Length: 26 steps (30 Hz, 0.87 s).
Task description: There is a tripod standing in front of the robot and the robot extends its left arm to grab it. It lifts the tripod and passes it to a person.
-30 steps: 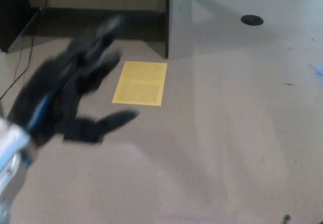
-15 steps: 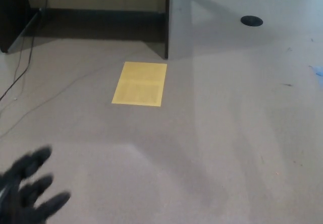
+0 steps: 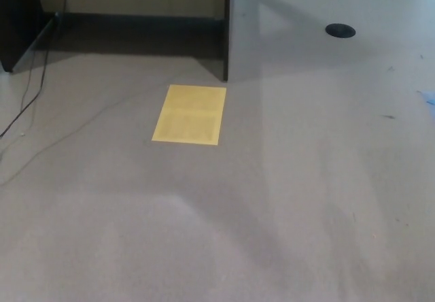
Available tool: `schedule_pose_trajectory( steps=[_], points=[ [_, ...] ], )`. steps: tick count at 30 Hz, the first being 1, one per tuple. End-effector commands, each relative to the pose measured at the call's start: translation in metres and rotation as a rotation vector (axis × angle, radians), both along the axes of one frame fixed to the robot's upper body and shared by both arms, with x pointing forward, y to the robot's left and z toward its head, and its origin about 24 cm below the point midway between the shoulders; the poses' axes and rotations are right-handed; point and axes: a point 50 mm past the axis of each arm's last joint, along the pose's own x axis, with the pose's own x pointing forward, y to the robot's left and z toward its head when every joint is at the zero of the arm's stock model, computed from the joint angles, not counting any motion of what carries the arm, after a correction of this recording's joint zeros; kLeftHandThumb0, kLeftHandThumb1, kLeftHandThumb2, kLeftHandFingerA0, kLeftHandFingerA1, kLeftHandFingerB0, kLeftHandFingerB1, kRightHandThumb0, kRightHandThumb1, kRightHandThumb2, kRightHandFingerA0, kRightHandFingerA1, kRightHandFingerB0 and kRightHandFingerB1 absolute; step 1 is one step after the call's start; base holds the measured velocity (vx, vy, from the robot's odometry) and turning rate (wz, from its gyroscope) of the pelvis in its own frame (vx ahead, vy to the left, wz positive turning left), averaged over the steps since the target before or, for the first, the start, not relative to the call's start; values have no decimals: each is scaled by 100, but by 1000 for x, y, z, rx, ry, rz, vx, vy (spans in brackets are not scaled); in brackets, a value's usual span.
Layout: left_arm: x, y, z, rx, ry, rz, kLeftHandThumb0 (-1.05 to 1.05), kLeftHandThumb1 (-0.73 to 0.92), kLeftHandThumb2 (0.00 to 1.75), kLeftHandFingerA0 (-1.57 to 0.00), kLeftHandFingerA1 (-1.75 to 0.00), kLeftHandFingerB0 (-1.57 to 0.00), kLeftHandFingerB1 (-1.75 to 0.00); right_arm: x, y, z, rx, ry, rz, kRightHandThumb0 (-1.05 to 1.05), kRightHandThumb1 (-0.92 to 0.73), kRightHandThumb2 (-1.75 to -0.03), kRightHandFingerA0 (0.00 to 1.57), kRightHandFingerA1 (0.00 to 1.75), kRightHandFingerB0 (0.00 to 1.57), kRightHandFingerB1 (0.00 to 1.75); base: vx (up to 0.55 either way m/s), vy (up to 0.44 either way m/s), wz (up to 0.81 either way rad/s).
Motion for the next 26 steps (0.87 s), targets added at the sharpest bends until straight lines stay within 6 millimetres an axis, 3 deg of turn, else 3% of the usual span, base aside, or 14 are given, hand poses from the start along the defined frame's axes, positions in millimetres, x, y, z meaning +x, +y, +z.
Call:
schedule_pose_trajectory(
  steps=[1, 2, 3, 4, 5, 6, 7, 8, 9, 12, 20, 23, 24, 26],
  points=[
    [-31, 18, -7, 262, 27, -181, -54, 57, 78, -31, -46, -11, -36, -37, -16, -9, -48, 36, -86, -36, -55, -100, 63, 67, 8, 45, 0, 0, 0],
    [-33, 17, -8, 257, 29, -186, -56, 57, 80, -34, -48, -11, -37, -39, -16, -9, -54, 41, -79, -48, -76, -63, 70, 42, 22, 28, 0, 0, 0],
    [-36, 17, -9, 276, 45, -201, -50, 70, 62, -46, -38, -17, -27, -42, -16, -10, -54, 42, -80, -47, -75, -62, 72, 42, 24, 29, 0, 0, 0],
    [-38, 17, -10, 286, 57, -209, -58, 58, 80, -44, -49, -13, -38, -44, -16, -11, -50, 47, -85, -54, -62, -85, 57, 54, 20, 41, 0, 0, 0],
    [-39, 18, -11, 286, 61, -210, -54, 58, 79, -40, -48, -13, -37, -46, -16, -11, -45, 50, -86, -47, -75, -62, 65, 40, 25, 28, 0, 0, 0],
    [-40, 18, -11, 288, 63, -211, -53, 58, 78, -36, -46, -12, -37, -47, -16, -11, -42, 50, -83, -47, -75, -62, 66, 41, 24, 28, 0, 0, 0],
    [-40, 18, -12, 294, 69, -218, -52, 58, 78, -38, -47, -12, -36, -48, -16, -11, -42, 51, -78, -34, -54, -99, 61, 67, 11, 46, 0, 0, 0],
    [-41, 18, -12, 297, 72, -223, -52, 58, 78, -38, -47, -12, -36, -48, -16, -11, -45, 53, -78, -34, -54, -99, 61, 67, 11, 46, 0, 0, 0],
    [-42, 17, -13, 294, 69, -224, -51, 57, 77, -40, -48, -12, -36, -48, -17, -11, -49, 57, -78, -47, -74, -62, 73, 43, 26, 29, 0, 0, 0],
    [-42, 17, -14, 297, 66, -226, -50, 57, 76, -33, -45, -13, -36, -48, -17, -11, -51, 56, -76, -47, -74, -62, 70, 42, 26, 29, 0, 0, 0],
    [-38, 17, -13, 324, 48, -259, -43, 69, 62, -53, -41, -19, -28, -43, -17, -8, -31, 43, -64, -46, -72, -62, 71, 43, 30, 31, 0, 0, 0],
    [-33, 17, -10, 333, 31, -268, -32, 48, 94, -49, -63, -5, -44, -38, -16, -7, -30, 39, -67, -46, -72, -62, 71, 43, 30, 30, 0, 0, 0],
    [-33, 17, -10, 328, 29, -268, -43, 69, 62, -59, -43, -20, -29, -37, -16, -7, -31, 41, -69, -45, -72, -61, 71, 42, 32, 30, 0, 0, 0],
    [-31, 18, -9, 336, 23, -278, -43, 69, 63, -49, -40, -19, -29, -35, -15, -6, -34, 29, -60, -45, -70, -62, 70, 43, 32, 31, 0, 0, 0]
  ],
)
